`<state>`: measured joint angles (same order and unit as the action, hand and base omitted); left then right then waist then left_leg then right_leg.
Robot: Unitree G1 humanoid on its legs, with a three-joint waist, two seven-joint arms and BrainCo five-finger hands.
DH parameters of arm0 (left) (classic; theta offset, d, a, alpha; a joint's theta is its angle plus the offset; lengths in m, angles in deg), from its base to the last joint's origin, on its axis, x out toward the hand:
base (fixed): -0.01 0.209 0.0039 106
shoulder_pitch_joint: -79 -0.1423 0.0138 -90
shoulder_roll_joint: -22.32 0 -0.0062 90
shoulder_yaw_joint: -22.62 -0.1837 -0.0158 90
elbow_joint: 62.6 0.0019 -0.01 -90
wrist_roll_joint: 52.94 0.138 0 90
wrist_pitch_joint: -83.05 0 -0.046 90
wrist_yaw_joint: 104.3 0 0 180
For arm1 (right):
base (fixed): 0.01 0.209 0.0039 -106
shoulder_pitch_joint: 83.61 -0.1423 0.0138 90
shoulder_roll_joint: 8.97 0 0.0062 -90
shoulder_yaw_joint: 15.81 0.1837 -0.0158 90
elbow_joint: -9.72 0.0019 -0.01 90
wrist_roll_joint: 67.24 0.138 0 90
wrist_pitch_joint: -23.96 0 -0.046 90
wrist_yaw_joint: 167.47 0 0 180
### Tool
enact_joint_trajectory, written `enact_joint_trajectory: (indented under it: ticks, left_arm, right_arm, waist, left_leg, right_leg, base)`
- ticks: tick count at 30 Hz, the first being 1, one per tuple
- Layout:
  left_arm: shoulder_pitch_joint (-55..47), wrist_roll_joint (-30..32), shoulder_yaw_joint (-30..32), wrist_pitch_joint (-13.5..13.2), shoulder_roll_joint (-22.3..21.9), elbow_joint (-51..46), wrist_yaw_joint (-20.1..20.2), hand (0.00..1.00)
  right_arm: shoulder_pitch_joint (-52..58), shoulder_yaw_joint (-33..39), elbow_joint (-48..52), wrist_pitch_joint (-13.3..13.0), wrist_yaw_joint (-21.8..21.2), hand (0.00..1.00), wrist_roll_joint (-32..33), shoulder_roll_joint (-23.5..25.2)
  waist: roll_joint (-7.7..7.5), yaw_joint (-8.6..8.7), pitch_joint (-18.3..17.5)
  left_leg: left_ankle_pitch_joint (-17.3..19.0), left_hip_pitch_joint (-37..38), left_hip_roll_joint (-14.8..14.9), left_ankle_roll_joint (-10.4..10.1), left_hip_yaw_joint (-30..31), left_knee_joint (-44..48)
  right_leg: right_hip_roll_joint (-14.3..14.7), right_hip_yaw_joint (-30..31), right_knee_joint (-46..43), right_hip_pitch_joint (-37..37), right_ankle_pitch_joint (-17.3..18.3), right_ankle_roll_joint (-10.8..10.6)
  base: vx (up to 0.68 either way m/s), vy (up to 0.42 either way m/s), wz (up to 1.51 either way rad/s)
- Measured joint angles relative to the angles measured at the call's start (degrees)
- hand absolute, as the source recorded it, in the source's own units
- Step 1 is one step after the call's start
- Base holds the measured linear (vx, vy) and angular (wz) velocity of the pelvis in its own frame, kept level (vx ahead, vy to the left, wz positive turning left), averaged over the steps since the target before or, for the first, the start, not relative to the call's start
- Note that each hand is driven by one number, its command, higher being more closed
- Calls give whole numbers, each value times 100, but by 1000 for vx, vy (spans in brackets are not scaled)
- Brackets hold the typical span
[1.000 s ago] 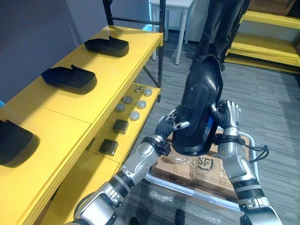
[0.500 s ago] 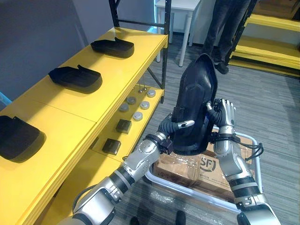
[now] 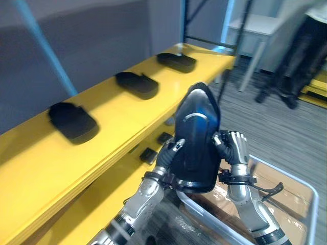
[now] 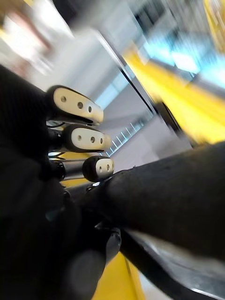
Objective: Walk over and take plastic housings, then place them on the shelf
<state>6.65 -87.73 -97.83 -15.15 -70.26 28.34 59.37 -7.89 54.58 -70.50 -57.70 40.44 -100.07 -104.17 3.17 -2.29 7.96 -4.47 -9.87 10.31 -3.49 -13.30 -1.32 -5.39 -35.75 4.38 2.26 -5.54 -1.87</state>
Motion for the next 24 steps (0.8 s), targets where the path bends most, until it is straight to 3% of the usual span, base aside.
enact_joint_trajectory:
  ticks: [1, 2, 4, 7, 9, 10, 11, 12, 13, 14, 15, 16, 17, 19, 20, 21, 24]
  left_arm:
    - [-117, 13, 212, -4, -7, -110, -25, 100]
    - [-251, 14, 372, -1, -26, -222, -66, 100]
    - [-620, 36, 607, 5, -25, -511, -75, 100]
    - [-1503, 153, 1075, 14, 10, -1183, -71, 100]
    - [-1699, 253, 1195, 35, 22, -1246, -72, 100]
    - [-1748, 343, 1232, 67, 23, -1257, -72, 100]
    - [-1751, 389, 1268, 80, 20, -1259, -72, 100]
    - [-1753, 499, 1358, 111, 17, -1283, -72, 100]
    - [-1752, 584, 1388, 131, 15, -1289, -74, 100]
    - [-1747, 712, 1439, 129, 15, -1330, -74, 100]
    - [-1746, 749, 1451, 129, 14, -1360, -75, 100]
    - [-1743, 800, 1469, 128, 12, -1369, -78, 100]
    - [-1742, 803, 1465, 128, 18, -1369, -77, 100]
    - [-1733, 804, 1439, 127, 21, -1369, -76, 100]
    - [-1729, 806, 1415, 121, 41, -1391, -66, 100]
    - [-1738, 812, 1370, 122, 15, -1383, -64, 100]
    - [-1761, 823, 1345, 123, 94, -1386, -9, 100]
  right_arm:
    - [-346, -191, -181, -2, 6, 100, 3, 4]
    - [-600, -350, -331, -4, 3, 100, 5, 16]
    - [-719, -520, -387, -51, -49, 100, 6, 158]
    - [-836, -824, -517, -191, -260, 100, 7, 570]
    - [-838, -861, -725, -264, -302, 100, 43, 793]
    - [-864, -862, -842, -275, -329, 100, 52, 925]
    - [-873, -861, -877, -276, -328, 100, 54, 972]
    - [-935, -861, -973, -293, -328, 100, 105, 1036]
    - [-981, -861, -1061, -347, -329, 100, 201, 1053]
    - [-1034, -859, -1116, -438, -328, 100, 223, 1065]
    - [-1063, -856, -1116, -449, -328, 100, 225, 1064]
    - [-1068, -852, -1117, -458, -328, 100, 233, 1065]
    - [-1041, -840, -1116, -484, -328, 100, 233, 1066]
    - [-1005, -810, -1090, -502, -328, 100, 233, 1066]
    - [-933, -786, -998, -506, -328, 100, 233, 1048]
    - [-805, -736, -919, -508, -327, 100, 233, 1013]
    - [-623, -723, -774, -508, -324, 100, 233, 1020]
  waist:
    - [15, -72, -21]
    - [95, -109, -74]
    - [154, -185, -179]
    - [190, -377, -318]
    - [97, -386, -438]
    - [-9, -374, -497]
    - [-38, -355, -519]
    - [-60, -335, -507]
    - [-60, -258, -503]
    - [-44, -55, -490]
    - [-31, 22, -476]
    - [-45, 99, -465]
    - [-68, 138, -460]
    - [-156, 148, -425]
    - [-314, 150, -387]
    - [-270, 92, -380]
    - [-203, 28, -382]
  left_leg:
    - [128, -53, 283, 186, -1132, 139]
    - [153, -70, 498, 185, -1906, 224]
    - [78, -84, 539, 157, -2160, 264]
    - [-465, -10, 362, 127, -1822, 208]
    - [-542, 71, 43, 200, -1734, 168]
    - [-447, 180, -286, 309, -1685, 93]
    - [-420, 230, -449, 345, -1633, 65]
    - [-334, 361, -730, 523, -1492, 29]
    - [-279, 457, -875, 595, -1330, 8]
    - [-240, 544, -916, 712, -920, -69]
    - [-252, 541, -898, 736, -720, -89]
    - [-274, 546, -877, 759, -450, -102]
    - [-294, 542, -904, 732, -196, -80]
    - [-305, 544, -1049, 715, 69, -34]
    - [-282, 573, -1296, 680, 241, -32]
    - [-273, 602, -1307, 632, 313, -65]
    - [-181, 631, -1029, 502, 239, -58]
  right_leg:
    - [-83, -260, -23, 18, 53, 4]
    - [-98, -567, -66, 86, 114, -42]
    - [-172, -939, -133, 230, 203, -145]
    - [-415, -1103, -516, 373, 462, -384]
    - [-954, -1255, -1251, 352, 806, -578]
    - [-1478, -1287, -1931, 293, 1040, -629]
    - [-1749, -1270, -2296, 259, 1103, -569]
    - [-2253, -979, -3140, 104, 1103, -313]
    - [-2455, -328, -3771, -154, 941, -7]
    - [-2139, 1146, -4442, -595, 1229, -152]
    - [-1825, 1593, -4548, -744, 1512, -220]
    - [-1234, 2192, -4484, -965, 1886, -217]
    - [-770, 2511, -4074, -1071, 2016, -216]
    - [-442, 2752, -3341, -1176, 1957, -175]
    - [-429, 2813, -2890, -1269, 1619, -35]
    - [-445, 2807, -2743, -1152, 1677, -121]
    - [-128, 2772, -1874, -719, 1317, -37]
  base:
    - [68, 36, 139]
    - [82, 52, 137]
    - [129, 74, 108]
    - [158, 116, 46]
    - [252, 237, 53]
    - [213, 258, 55]
    - [229, 345, 69]
    - [160, 362, 73]
    - [152, 379, 122]
    - [102, 233, 129]
    - [115, 62, 156]
    - [130, -48, 138]
    - [132, -59, 126]
    - [113, -99, 101]
    - [130, -140, 87]
    - [111, -106, 54]
    - [114, -45, -19]
